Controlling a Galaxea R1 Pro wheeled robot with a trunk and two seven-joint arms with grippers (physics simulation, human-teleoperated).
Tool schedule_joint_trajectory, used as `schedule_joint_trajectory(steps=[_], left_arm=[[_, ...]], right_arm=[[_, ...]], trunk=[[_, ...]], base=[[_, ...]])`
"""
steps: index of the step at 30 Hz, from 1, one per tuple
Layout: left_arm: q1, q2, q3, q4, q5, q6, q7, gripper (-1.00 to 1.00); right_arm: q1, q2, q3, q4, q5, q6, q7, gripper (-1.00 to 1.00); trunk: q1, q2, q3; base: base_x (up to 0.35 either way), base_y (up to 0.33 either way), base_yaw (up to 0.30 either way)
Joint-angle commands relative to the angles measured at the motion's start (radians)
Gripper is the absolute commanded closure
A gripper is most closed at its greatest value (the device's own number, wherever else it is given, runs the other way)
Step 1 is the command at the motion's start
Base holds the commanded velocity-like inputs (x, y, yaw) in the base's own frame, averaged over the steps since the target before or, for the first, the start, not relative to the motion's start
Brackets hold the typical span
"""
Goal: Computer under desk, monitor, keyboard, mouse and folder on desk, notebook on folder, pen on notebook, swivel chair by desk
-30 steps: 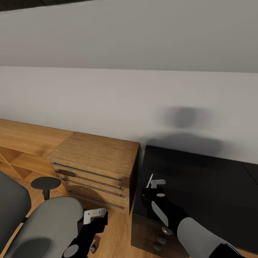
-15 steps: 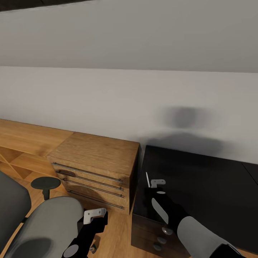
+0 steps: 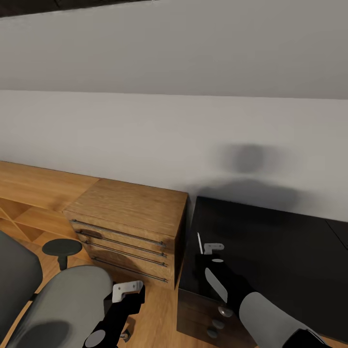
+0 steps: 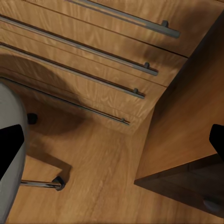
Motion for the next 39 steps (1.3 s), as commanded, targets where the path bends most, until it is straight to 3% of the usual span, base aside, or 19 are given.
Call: schedule_joint_trajectory(steps=[1, 7, 17, 21, 24, 26, 27, 29, 34, 39], left_arm=[[0.000, 0.000, -0.001, -0.002, 0.011, 0.003, 0.008, -1.00], [0.000, 0.000, -0.001, 0.000, 0.009, 0.004, 0.009, -1.00], [0.000, 0.000, -0.001, 0.000, 0.009, 0.006, 0.010, -1.00], [0.000, 0.000, -0.001, 0.000, 0.008, 0.006, 0.010, -1.00], [0.000, 0.000, -0.001, 0.000, 0.009, 0.006, 0.010, -1.00], [0.000, 0.000, -0.001, 0.000, 0.009, 0.006, 0.010, -1.00], [0.000, 0.000, -0.001, 0.000, 0.009, 0.006, 0.010, -1.00], [0.000, 0.000, -0.001, 0.000, 0.009, 0.006, 0.010, -1.00], [-0.001, -0.002, -0.001, 0.002, 0.009, 0.006, 0.010, -1.00], [-0.001, -0.002, 0.002, 0.011, 0.009, 0.007, 0.010, -1.00]], right_arm=[[0.000, -0.001, 0.007, -0.001, -0.016, 0.006, -0.009, 1.00], [0.001, -0.014, 0.006, -0.092, -0.026, 0.007, -0.015, 1.00], [0.001, -0.045, 0.004, -0.145, -0.076, 0.006, -0.029, 1.00], [0.002, -0.067, 0.000, -0.220, -0.118, 0.029, -0.123, 1.00], [0.011, -0.116, -0.002, -0.356, -0.208, 0.066, -0.220, 1.00], [0.032, -0.153, -0.001, -0.444, -0.262, 0.074, -0.243, 1.00], [0.065, -0.188, -0.001, -0.529, -0.309, 0.080, -0.256, 1.00], [0.098, -0.214, -0.001, -0.606, -0.339, 0.083, -0.264, 1.00], [0.140, -0.239, 0.001, -0.728, -0.370, 0.086, -0.299, 1.00], [0.142, -0.242, 0.000, -0.746, -0.372, 0.084, -0.304, 1.00]], trunk=[[-0.004, 0.007, 0.002], [-0.027, 0.049, 0.021], [-0.065, 0.119, 0.052], [-0.080, 0.147, 0.065], [-0.092, 0.168, 0.074], [-0.100, 0.182, 0.081], [-0.103, 0.189, 0.084], [-0.111, 0.203, 0.090], [-0.130, 0.238, 0.106], [-0.149, 0.273, 0.121]], base=[[0.000, 0.000, 0.000], [0.000, 0.000, 0.000], [-0.170, 0.000, 0.000], [-0.327, -0.083, 0.000], [-0.313, -0.156, 0.000], [-0.178, -0.100, 0.000], [-0.081, -0.046, 0.000], [-0.053, -0.030, 0.000], [-0.016, -0.009, 0.000], [0.000, 0.000, 0.000]])
